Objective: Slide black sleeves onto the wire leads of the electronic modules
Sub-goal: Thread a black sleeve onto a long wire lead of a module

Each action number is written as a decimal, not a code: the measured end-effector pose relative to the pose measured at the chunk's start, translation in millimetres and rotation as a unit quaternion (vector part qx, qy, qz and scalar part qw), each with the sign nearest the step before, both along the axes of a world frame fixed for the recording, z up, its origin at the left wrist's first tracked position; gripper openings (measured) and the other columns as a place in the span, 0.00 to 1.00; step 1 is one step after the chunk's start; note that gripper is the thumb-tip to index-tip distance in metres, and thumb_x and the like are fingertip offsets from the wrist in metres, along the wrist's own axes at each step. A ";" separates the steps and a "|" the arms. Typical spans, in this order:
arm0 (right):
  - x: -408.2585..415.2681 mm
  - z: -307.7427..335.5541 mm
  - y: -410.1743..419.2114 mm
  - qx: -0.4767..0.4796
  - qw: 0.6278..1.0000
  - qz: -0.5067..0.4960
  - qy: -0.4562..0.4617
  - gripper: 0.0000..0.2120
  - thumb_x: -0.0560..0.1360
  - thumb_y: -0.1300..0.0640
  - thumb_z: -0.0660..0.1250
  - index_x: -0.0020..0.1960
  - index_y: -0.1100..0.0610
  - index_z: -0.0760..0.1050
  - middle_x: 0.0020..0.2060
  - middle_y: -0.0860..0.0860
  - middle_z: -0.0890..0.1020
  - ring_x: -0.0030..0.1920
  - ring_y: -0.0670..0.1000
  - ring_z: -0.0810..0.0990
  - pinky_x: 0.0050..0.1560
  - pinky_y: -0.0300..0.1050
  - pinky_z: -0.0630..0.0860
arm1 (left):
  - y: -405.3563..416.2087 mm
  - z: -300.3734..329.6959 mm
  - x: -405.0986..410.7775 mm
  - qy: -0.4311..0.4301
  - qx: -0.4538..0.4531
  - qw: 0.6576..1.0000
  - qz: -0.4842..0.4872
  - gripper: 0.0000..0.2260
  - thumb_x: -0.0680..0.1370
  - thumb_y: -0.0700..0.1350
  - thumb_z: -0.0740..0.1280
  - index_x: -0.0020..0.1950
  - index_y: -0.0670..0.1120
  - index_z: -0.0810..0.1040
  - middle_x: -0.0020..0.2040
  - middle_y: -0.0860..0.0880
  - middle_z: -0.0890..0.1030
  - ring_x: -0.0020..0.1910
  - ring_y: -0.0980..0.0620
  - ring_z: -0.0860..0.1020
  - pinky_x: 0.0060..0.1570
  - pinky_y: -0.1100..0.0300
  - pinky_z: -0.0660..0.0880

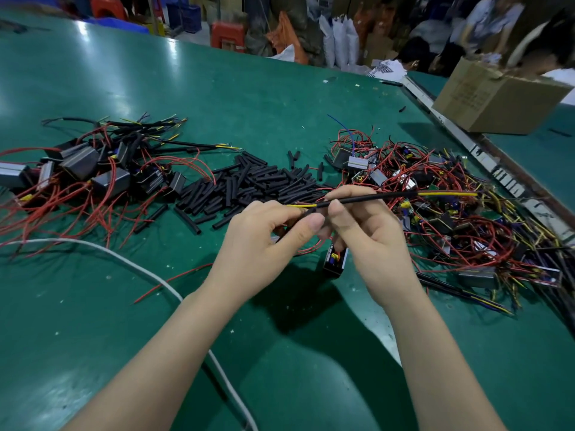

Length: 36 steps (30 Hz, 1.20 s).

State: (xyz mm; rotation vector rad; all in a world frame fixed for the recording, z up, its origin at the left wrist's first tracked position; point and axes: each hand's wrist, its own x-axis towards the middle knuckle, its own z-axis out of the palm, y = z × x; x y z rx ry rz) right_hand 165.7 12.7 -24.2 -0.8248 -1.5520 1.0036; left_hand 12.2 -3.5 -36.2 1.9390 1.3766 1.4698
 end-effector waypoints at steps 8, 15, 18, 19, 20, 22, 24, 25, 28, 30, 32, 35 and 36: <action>-1.3 -0.6 3.4 -0.096 0.992 -0.029 0.078 0.07 0.75 0.49 0.65 0.44 0.52 0.79 0.36 0.48 0.81 0.34 0.47 0.77 0.30 0.36 0.68 | -0.7 -1.1 -2.0 -0.064 -0.043 0.997 -0.025 0.03 0.72 0.49 0.72 0.42 0.55 0.79 0.35 0.61 0.80 0.37 0.63 0.76 0.42 0.70 0.70; 3.3 8.1 6.2 -0.182 0.959 -0.017 0.218 0.03 0.72 0.55 0.65 0.45 0.53 0.74 0.34 0.48 0.79 0.28 0.46 0.75 0.27 0.34 0.67 | 6.3 0.7 -13.2 -0.186 -0.051 0.981 0.037 0.05 0.72 0.51 0.66 0.39 0.51 0.76 0.39 0.47 0.81 0.40 0.46 0.79 0.45 0.52 0.75; 8.8 8.4 9.6 -0.205 0.948 -0.033 0.240 0.03 0.78 0.59 0.63 0.47 0.52 0.73 0.32 0.47 0.77 0.28 0.45 0.73 0.25 0.34 0.65 | 12.0 -1.9 -21.7 -0.092 -0.130 0.987 -0.013 0.10 0.75 0.40 0.67 0.42 0.56 0.79 0.43 0.56 0.83 0.45 0.60 0.79 0.55 0.61 0.74; 9.8 8.2 10.4 -0.209 0.947 -0.034 0.241 0.04 0.79 0.60 0.62 0.47 0.52 0.73 0.31 0.46 0.77 0.28 0.45 0.73 0.25 0.33 0.65 | 11.6 -3.9 -21.5 -0.030 -0.141 0.989 -0.038 0.10 0.75 0.39 0.68 0.44 0.56 0.80 0.45 0.58 0.82 0.46 0.64 0.78 0.55 0.66 0.72; 10.1 8.3 10.7 -0.212 0.946 -0.031 0.243 0.03 0.79 0.60 0.62 0.48 0.52 0.73 0.31 0.46 0.77 0.28 0.44 0.73 0.25 0.33 0.65 | 10.0 -4.2 -19.2 0.017 -0.144 0.987 -0.064 0.09 0.76 0.41 0.68 0.46 0.55 0.81 0.46 0.58 0.82 0.47 0.66 0.77 0.54 0.70 0.70; 10.1 8.0 10.6 -0.215 0.944 -0.013 0.252 0.03 0.77 0.58 0.63 0.50 0.52 0.73 0.31 0.46 0.76 0.28 0.44 0.73 0.26 0.34 0.65 | 7.1 -7.4 -13.5 0.062 -0.130 0.984 -0.107 0.06 0.76 0.43 0.69 0.51 0.50 0.83 0.48 0.57 0.81 0.50 0.64 0.75 0.53 0.73 0.67; 9.3 7.7 10.0 -0.215 0.943 0.005 0.255 0.05 0.75 0.57 0.64 0.51 0.52 0.72 0.31 0.45 0.76 0.28 0.44 0.73 0.26 0.34 0.65 | 5.6 -10.0 -8.3 0.074 -0.123 0.980 -0.136 0.06 0.76 0.45 0.69 0.51 0.46 0.83 0.49 0.54 0.81 0.51 0.59 0.76 0.55 0.68 0.67; 8.8 7.1 9.8 -0.213 0.944 0.008 0.252 0.05 0.75 0.57 0.64 0.51 0.53 0.72 0.31 0.46 0.76 0.28 0.44 0.73 0.26 0.34 0.65 | 5.1 -10.9 -6.5 0.075 -0.124 0.979 -0.146 0.06 0.76 0.45 0.69 0.51 0.46 0.83 0.49 0.53 0.81 0.52 0.58 0.76 0.56 0.66 0.67; 6.0 5.8 9.9 -0.194 0.951 -0.011 0.240 0.04 0.79 0.61 0.61 0.51 0.53 0.71 0.32 0.47 0.76 0.28 0.45 0.74 0.26 0.35 0.66 | 5.4 -12.5 -4.0 0.055 -0.131 0.978 -0.152 0.02 0.77 0.46 0.67 0.47 0.51 0.79 0.46 0.60 0.80 0.47 0.63 0.75 0.51 0.68 0.68; 6.6 5.4 10.2 -0.148 0.963 -0.045 0.222 0.07 0.79 0.64 0.60 0.51 0.53 0.71 0.35 0.49 0.76 0.28 0.47 0.74 0.26 0.36 0.65 | 6.5 -13.0 -3.7 -0.009 -0.144 0.978 -0.151 0.02 0.77 0.47 0.66 0.46 0.53 0.77 0.39 0.61 0.78 0.39 0.66 0.74 0.43 0.69 0.69; 8.1 5.2 10.0 -0.101 0.972 -0.064 0.203 0.07 0.79 0.64 0.60 0.52 0.53 0.71 0.37 0.50 0.77 0.29 0.48 0.74 0.27 0.37 0.65 | 7.7 -12.1 -4.5 -0.083 -0.147 0.974 -0.149 0.04 0.75 0.51 0.65 0.46 0.53 0.78 0.35 0.60 0.78 0.35 0.66 0.73 0.39 0.70 0.69; 9.5 3.9 9.6 -0.062 0.982 -0.071 0.164 0.08 0.79 0.64 0.60 0.54 0.52 0.70 0.38 0.50 0.78 0.28 0.47 0.74 0.28 0.37 0.66 | 8.8 -12.0 -6.7 -0.136 -0.139 0.972 -0.135 0.06 0.73 0.54 0.65 0.44 0.55 0.80 0.36 0.59 0.82 0.37 0.64 0.76 0.42 0.69 0.73; 9.7 3.6 9.2 -0.049 0.986 -0.073 0.142 0.09 0.80 0.65 0.59 0.54 0.52 0.70 0.37 0.49 0.78 0.28 0.47 0.74 0.29 0.36 0.67 | 9.0 -12.4 -7.3 -0.138 -0.135 0.972 -0.130 0.07 0.73 0.55 0.65 0.43 0.56 0.81 0.36 0.59 0.82 0.37 0.63 0.77 0.44 0.68 0.74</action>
